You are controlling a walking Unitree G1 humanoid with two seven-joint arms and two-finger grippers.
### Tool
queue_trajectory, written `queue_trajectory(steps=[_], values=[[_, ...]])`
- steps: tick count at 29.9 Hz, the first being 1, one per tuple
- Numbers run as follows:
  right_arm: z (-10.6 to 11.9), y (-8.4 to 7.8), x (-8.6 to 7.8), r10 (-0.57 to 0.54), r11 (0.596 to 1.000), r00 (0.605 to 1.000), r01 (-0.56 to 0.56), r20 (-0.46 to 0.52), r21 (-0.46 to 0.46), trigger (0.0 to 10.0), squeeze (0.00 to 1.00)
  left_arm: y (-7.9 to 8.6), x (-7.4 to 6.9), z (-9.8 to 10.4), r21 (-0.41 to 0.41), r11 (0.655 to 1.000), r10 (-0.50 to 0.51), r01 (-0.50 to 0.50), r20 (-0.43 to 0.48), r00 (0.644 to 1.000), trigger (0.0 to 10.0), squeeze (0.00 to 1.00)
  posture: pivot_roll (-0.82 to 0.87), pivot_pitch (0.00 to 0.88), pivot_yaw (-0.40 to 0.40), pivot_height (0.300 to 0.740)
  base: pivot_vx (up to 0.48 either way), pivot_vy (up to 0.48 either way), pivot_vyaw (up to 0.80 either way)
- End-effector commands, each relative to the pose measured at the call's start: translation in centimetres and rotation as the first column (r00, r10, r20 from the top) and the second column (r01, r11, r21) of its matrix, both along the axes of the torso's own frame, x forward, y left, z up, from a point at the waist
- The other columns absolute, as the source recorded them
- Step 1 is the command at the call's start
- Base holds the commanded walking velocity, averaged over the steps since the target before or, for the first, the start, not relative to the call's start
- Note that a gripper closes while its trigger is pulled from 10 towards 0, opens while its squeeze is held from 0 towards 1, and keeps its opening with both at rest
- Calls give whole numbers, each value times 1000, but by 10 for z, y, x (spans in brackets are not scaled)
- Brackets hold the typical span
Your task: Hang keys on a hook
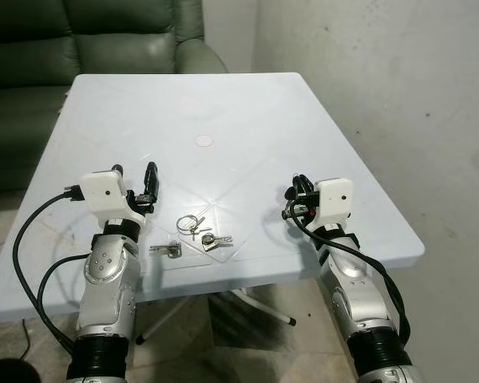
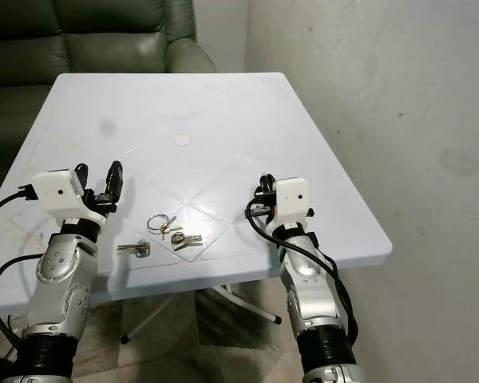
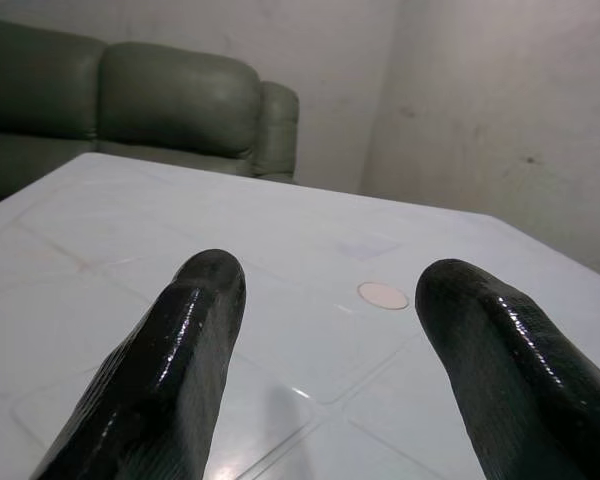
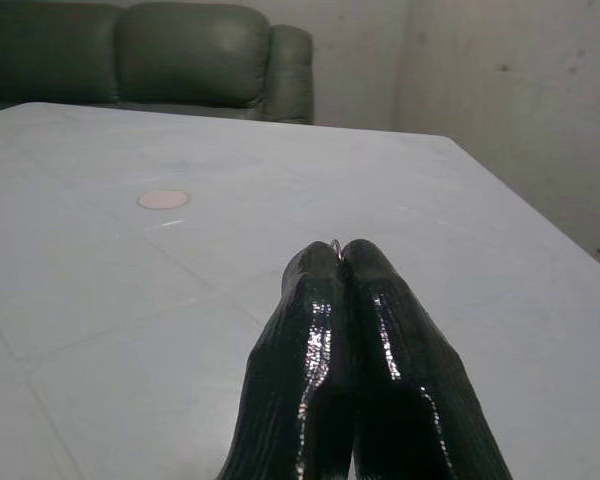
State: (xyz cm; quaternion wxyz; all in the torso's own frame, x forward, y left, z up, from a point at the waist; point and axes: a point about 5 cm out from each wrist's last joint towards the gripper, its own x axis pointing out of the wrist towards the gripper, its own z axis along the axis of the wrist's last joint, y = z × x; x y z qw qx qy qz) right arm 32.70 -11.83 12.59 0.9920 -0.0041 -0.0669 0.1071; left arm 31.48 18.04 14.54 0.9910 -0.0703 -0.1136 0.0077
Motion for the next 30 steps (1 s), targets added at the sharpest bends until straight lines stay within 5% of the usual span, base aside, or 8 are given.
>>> queue_trajectory(steps=[1, 30], values=[[4, 1, 0, 3, 1000, 1000, -3, 23, -6, 10000, 0, 1, 0, 4, 1, 1000, -5, 5, 20, 1000, 10000, 0, -98, 0, -16, 740, 0, 0, -756], [2, 4, -1, 14, 1000, 1000, -14, 14, -18, 10000, 0, 1, 0, 1, 6, 1000, 1, -1, -2, 1000, 10000, 0, -95, 0, -19, 740, 0, 68, -756]])
